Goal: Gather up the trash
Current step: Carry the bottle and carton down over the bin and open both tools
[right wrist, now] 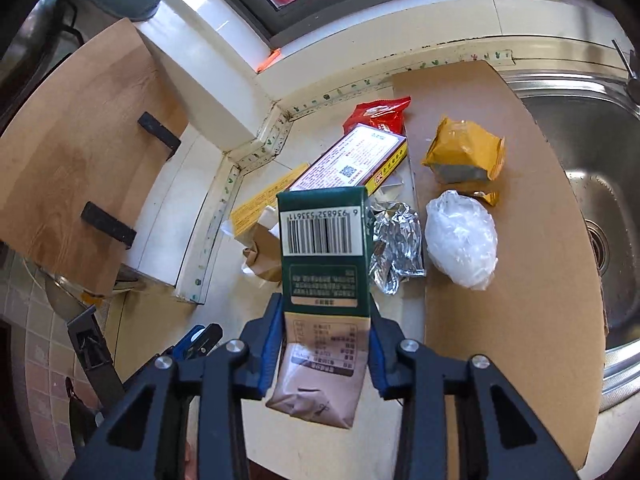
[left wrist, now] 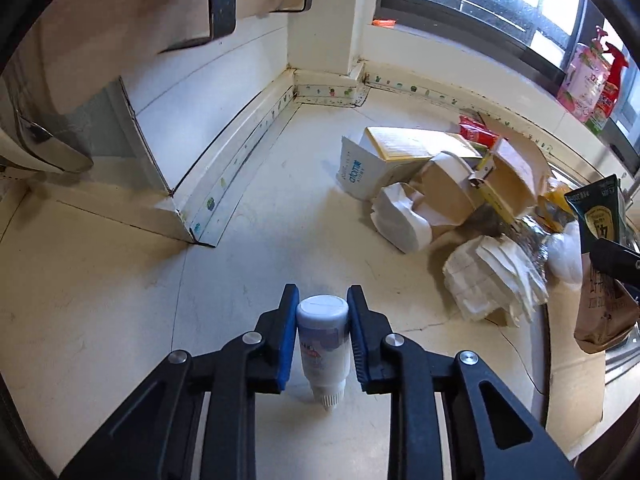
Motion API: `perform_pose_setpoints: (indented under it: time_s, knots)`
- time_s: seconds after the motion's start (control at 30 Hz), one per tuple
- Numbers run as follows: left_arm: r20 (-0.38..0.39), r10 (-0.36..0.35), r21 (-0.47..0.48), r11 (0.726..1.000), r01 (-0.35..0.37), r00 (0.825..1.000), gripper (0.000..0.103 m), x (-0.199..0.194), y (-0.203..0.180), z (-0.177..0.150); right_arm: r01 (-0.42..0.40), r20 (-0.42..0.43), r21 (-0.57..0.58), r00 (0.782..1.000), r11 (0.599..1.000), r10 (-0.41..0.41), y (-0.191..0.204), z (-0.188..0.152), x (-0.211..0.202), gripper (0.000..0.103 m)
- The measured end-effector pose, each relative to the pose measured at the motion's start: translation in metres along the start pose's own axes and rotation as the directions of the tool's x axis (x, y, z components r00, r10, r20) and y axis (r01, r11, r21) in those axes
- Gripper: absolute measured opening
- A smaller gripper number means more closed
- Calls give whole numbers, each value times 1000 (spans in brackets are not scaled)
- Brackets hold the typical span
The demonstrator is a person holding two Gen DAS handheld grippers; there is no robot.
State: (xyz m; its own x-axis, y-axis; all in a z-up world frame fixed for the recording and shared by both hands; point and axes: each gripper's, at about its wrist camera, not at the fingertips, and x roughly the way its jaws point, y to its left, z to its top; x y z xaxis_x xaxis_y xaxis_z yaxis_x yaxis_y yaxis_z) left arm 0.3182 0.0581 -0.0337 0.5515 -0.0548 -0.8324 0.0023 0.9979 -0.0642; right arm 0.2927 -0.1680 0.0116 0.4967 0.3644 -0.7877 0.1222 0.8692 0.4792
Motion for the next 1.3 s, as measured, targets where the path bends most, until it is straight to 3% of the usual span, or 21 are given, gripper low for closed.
perform_pose_setpoints:
  time_s: [0.3, 0.67, 0.87, 1.0, 1.3]
  knots:
    - [81, -91, 80, 993, 84, 993, 22, -91, -19, -33, -56, 17, -100, 998, 993, 58, 21, -51, -59, 37]
    - [103, -183, 153, 974, 166, 978, 22, -171, -36, -99, -91, 20, -222, 995, 971, 97, 35, -127, -114, 37]
    - [100, -210, 163, 968, 193, 973, 22, -188, -37, -145, -94, 20, -266, 994, 959, 103, 31, -167, -124, 37]
    - [112, -204, 155, 970, 186, 972, 22, -191, -36, -178, -42, 67, -305, 996, 951, 65, 26, -198, -125, 37]
    - [86, -157, 118, 982, 146, 984, 22, -155, -31, -249, 53, 88, -368, 996, 928, -22, 8, -259, -96, 37]
